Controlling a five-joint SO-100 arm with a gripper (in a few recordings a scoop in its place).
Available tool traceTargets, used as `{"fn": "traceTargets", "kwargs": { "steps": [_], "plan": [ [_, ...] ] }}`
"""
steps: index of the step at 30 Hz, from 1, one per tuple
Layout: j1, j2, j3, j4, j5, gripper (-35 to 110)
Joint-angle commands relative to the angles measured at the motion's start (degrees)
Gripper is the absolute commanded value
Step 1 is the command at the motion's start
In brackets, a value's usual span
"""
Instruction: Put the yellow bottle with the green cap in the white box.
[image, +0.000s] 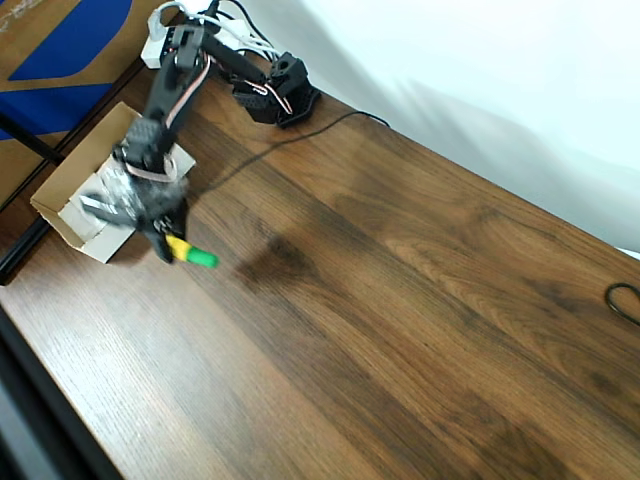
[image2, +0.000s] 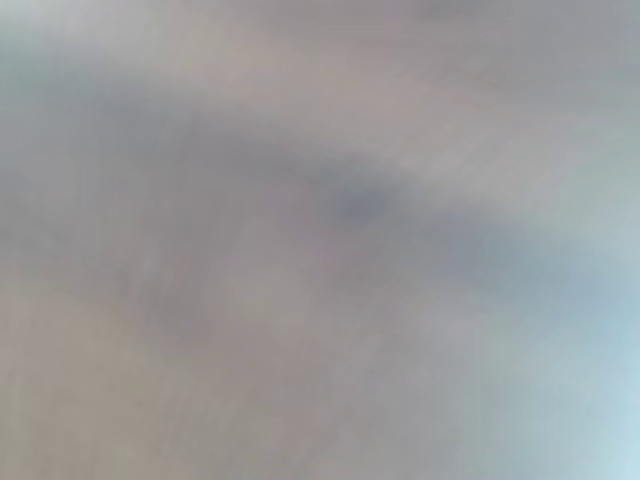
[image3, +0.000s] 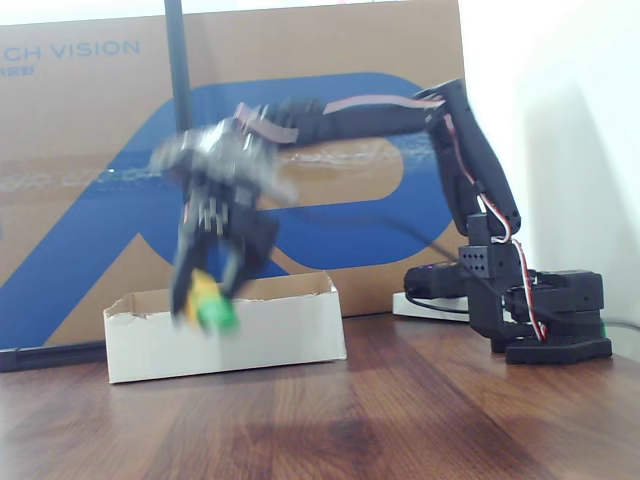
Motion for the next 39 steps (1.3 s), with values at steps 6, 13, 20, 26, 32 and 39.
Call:
{"fn": "traceTargets", "kwargs": {
  "steps": [6, 13, 20, 26, 32, 39],
  "plan": [
    [5.54, 20.92, 5.36, 0.53, 1.41, 0],
    [14.15, 24.87, 5.89, 0.62, 3.6, 0],
    [25.58, 25.14, 7.03, -1.23, 6.33, 0],
    [34.98, 26.28, 10.02, -5.45, 7.38, 0],
    [42.36, 27.51, 13.89, -11.25, 7.73, 0],
    [45.0, 27.77, 17.75, -15.82, 6.59, 0]
  ]
}}
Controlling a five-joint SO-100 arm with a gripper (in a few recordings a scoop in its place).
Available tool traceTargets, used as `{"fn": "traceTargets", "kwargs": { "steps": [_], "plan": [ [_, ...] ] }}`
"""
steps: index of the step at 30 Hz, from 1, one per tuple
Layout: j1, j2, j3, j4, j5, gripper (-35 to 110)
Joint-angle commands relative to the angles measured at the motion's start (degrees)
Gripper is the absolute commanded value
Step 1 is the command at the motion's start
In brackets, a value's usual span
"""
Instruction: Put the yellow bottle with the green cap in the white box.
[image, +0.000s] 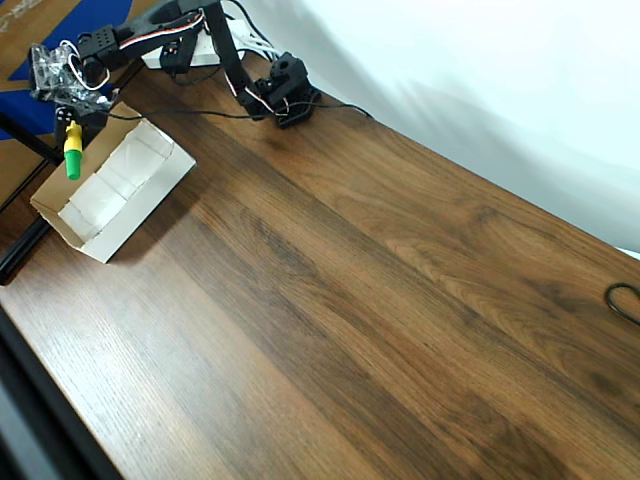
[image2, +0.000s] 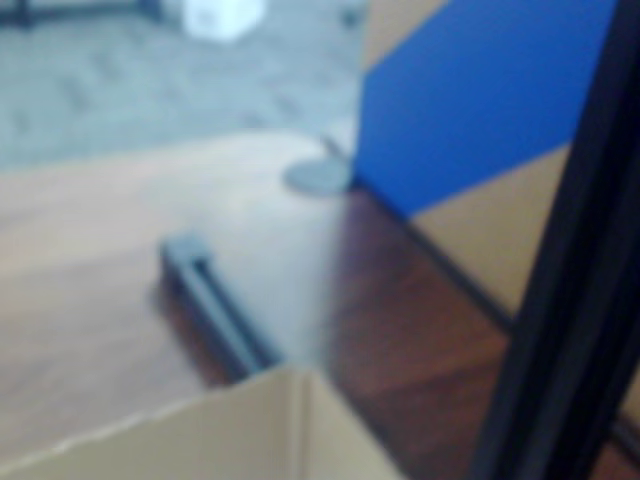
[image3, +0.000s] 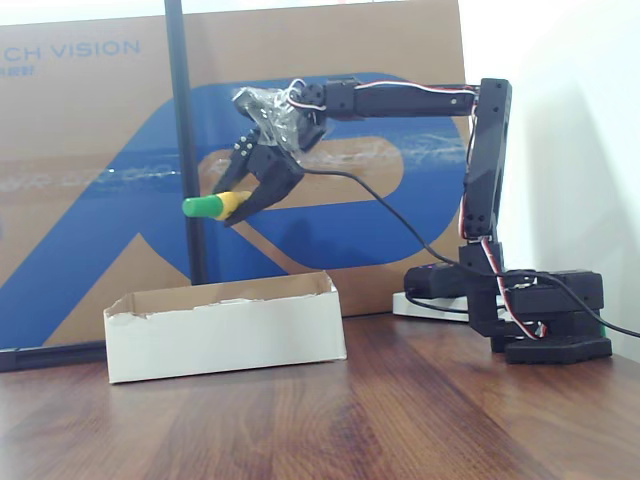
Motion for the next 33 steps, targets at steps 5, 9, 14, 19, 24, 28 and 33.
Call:
{"fn": "traceTargets", "kwargs": {
  "steps": [5, 9, 14, 19, 24, 28, 33],
  "plan": [
    [-0.7, 4.66, -0.97, -1.05, -0.97, 1],
    [-0.79, 6.15, 0.53, -1.67, 1.49, 14],
    [-0.7, 7.73, 2.2, -2.46, 1.23, 13],
    [-0.62, 8.7, 2.55, -2.72, 0.79, 13],
    [-0.79, 9.14, 3.34, -3.6, 0.26, 12],
    [-1.49, 9.84, 3.78, -3.78, -0.09, 8],
    [-5.36, 12.66, 6.68, -4.83, -2.46, 0]
  ]
}}
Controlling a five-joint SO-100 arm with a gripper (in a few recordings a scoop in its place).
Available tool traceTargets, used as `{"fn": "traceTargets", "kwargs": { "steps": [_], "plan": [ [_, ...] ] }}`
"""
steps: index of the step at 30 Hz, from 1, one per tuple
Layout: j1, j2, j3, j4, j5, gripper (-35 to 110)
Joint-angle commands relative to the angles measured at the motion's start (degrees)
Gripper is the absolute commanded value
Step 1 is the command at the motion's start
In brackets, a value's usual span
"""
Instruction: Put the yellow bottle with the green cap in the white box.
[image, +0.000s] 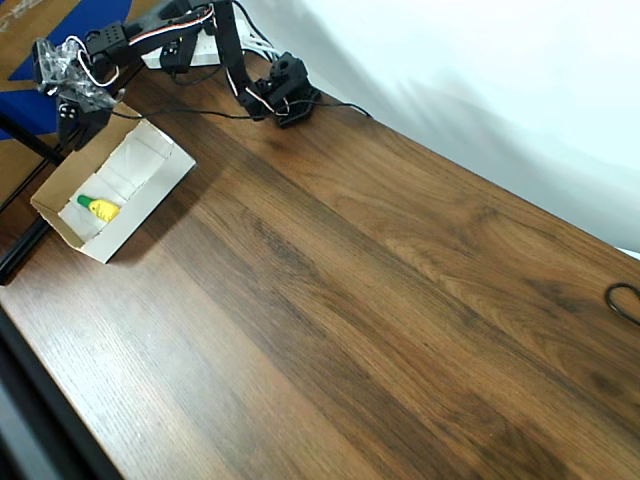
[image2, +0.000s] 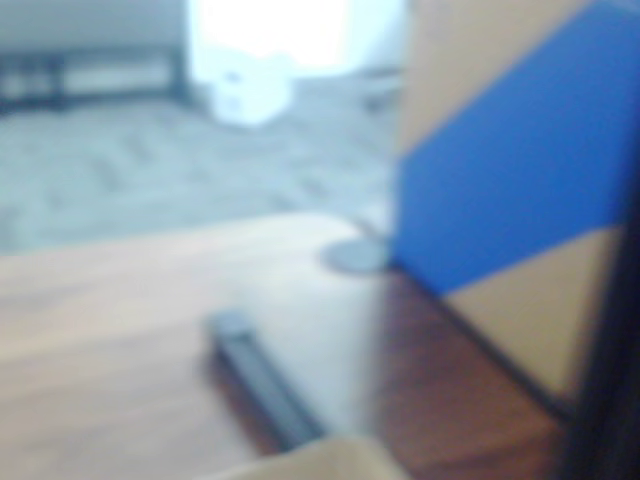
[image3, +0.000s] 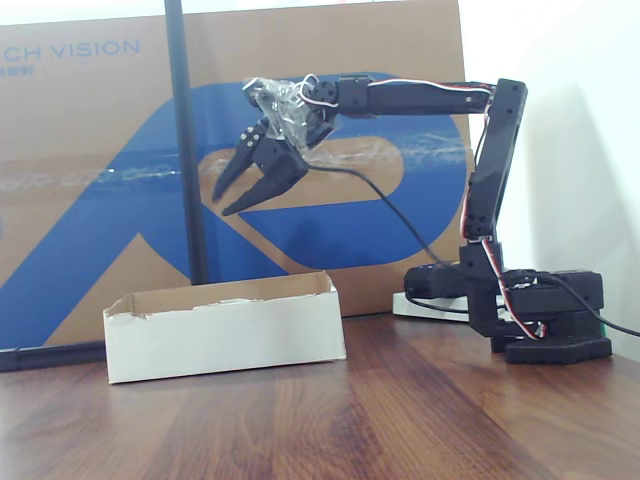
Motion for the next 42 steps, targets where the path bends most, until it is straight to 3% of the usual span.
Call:
{"fn": "traceTargets", "kwargs": {
  "steps": [1, 8, 22, 32, 42],
  "plan": [
    [-1.93, 5.98, 0.79, -0.88, -1.41, 0],
    [-9.32, 18.63, 11.34, -0.79, -2.81, 0],
    [-20.21, 64.78, 49.48, -2.02, -8.61, 0],
    [-21.45, 92.9, 69.87, 16.08, -7.47, 0],
    [-20.39, 93.16, 77.87, 19.51, -6.5, 1]
  ]
}}
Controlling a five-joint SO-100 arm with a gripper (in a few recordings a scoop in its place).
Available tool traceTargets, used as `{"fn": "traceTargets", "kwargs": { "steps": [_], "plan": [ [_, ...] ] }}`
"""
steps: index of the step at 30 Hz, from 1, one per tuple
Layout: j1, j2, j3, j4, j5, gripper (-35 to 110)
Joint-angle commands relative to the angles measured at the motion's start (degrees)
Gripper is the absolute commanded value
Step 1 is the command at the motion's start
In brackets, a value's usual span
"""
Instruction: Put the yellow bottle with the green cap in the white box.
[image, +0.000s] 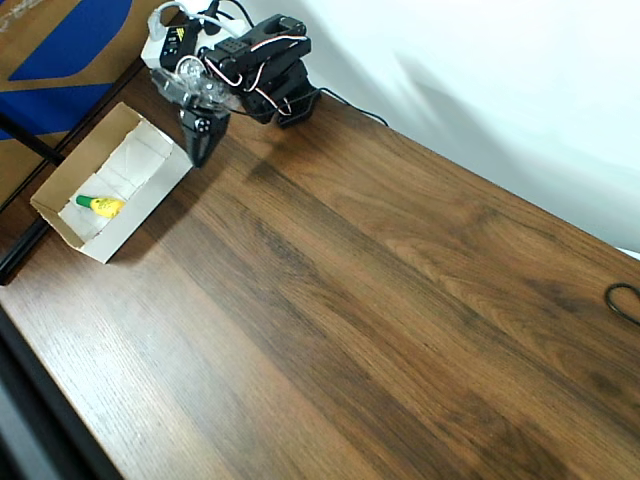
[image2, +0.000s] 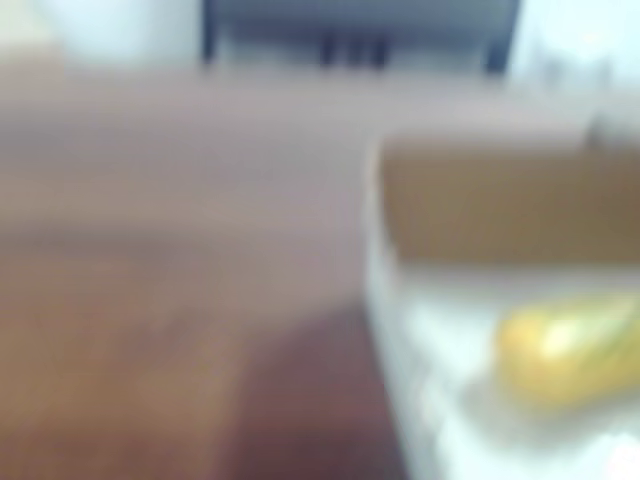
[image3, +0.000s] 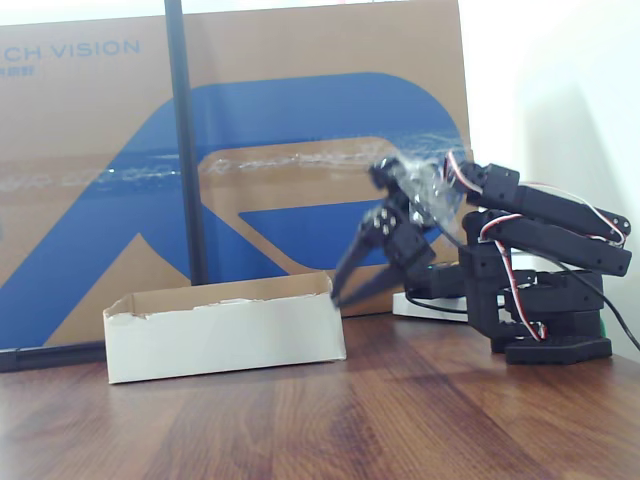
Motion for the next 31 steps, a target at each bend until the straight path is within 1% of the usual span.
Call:
{"fn": "traceTargets", "kwargs": {
  "steps": [1, 5, 9, 10, 12, 26, 28, 31],
  "plan": [
    [0.62, 2.02, 0.79, 4.66, -2.2, 2],
    [0.53, 2.02, 0.79, 13.45, -7.47, 4],
    [-2.37, 2.02, 0.79, 25.31, -10.81, 6],
    [-2.37, 2.02, 0.7, 26.28, -11.34, 3],
    [-2.2, 2.02, 0.62, 26.54, -11.07, 0],
    [-3.34, 2.02, 0.79, 25.93, -13.27, 0],
    [-3.16, 2.02, 0.79, 25.84, -10.72, 0],
    [-3.16, 2.02, 0.79, 25.66, -3.87, 0]
  ]
}}
